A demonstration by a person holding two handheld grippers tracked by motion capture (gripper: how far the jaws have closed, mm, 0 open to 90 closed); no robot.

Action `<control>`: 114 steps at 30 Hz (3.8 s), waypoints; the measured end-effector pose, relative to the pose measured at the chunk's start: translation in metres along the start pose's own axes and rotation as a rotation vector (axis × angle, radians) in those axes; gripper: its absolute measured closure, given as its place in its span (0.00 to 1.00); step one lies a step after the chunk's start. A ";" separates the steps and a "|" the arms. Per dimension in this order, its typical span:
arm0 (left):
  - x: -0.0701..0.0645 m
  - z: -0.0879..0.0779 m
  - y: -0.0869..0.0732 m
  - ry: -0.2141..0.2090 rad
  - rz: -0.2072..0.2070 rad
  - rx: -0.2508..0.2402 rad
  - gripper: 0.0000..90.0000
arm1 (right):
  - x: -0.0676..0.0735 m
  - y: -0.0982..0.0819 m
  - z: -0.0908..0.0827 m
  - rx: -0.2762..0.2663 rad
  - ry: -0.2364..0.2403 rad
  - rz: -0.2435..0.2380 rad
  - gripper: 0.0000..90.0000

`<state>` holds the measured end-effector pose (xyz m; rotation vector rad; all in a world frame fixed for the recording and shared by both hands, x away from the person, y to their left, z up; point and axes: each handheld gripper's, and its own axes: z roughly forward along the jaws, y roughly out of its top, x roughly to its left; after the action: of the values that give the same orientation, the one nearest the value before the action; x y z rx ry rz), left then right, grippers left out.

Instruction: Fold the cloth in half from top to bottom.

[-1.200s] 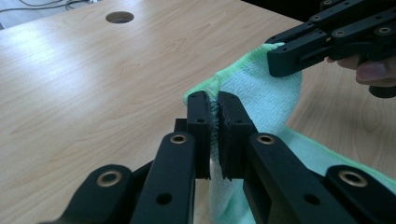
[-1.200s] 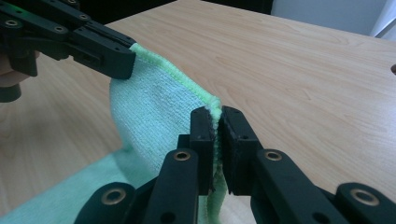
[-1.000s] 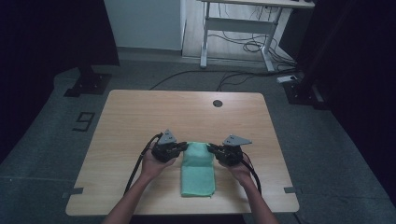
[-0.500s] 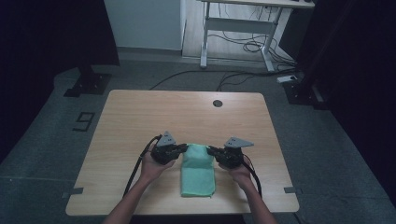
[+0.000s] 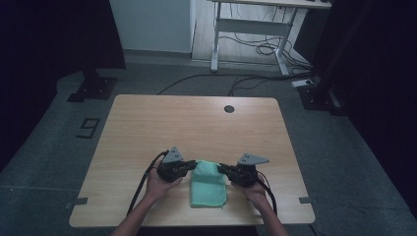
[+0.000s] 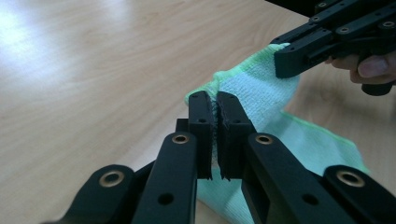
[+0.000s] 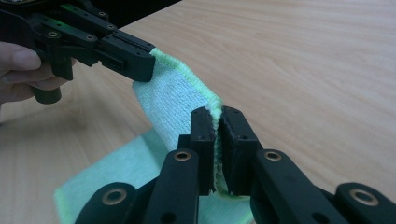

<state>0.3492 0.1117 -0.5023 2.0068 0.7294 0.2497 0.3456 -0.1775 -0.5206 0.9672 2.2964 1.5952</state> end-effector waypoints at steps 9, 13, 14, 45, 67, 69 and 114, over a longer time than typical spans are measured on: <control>-0.022 -0.007 -0.018 -0.027 0.015 0.010 0.94 | 0.012 -0.016 -0.009 0.012 0.029 0.010 0.93; -0.029 -0.012 -0.026 -0.042 0.017 0.007 0.93 | 0.023 -0.023 -0.017 0.008 0.048 -0.001 0.93; -0.031 -0.013 -0.027 -0.044 0.018 0.007 0.93 | 0.023 -0.023 -0.017 0.008 0.048 -0.001 0.93; -0.018 0.020 -0.036 0.004 0.022 0.159 0.93 | 0.017 -0.037 0.010 0.210 0.037 0.036 0.93; -0.009 0.024 -0.021 0.032 0.046 0.137 0.89 | 0.010 -0.016 0.003 0.060 -0.035 -0.003 0.72; -0.009 0.024 -0.022 0.032 0.054 0.136 0.89 | 0.004 -0.010 -0.001 0.031 -0.054 0.010 0.72; 0.012 0.038 -0.013 0.074 -0.019 0.151 0.64 | 0.015 -0.010 0.034 0.175 -0.067 -0.051 0.62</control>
<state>0.3705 0.0961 -0.5344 2.1417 0.8351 0.2657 0.3469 -0.1447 -0.5401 0.9745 2.4251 1.3395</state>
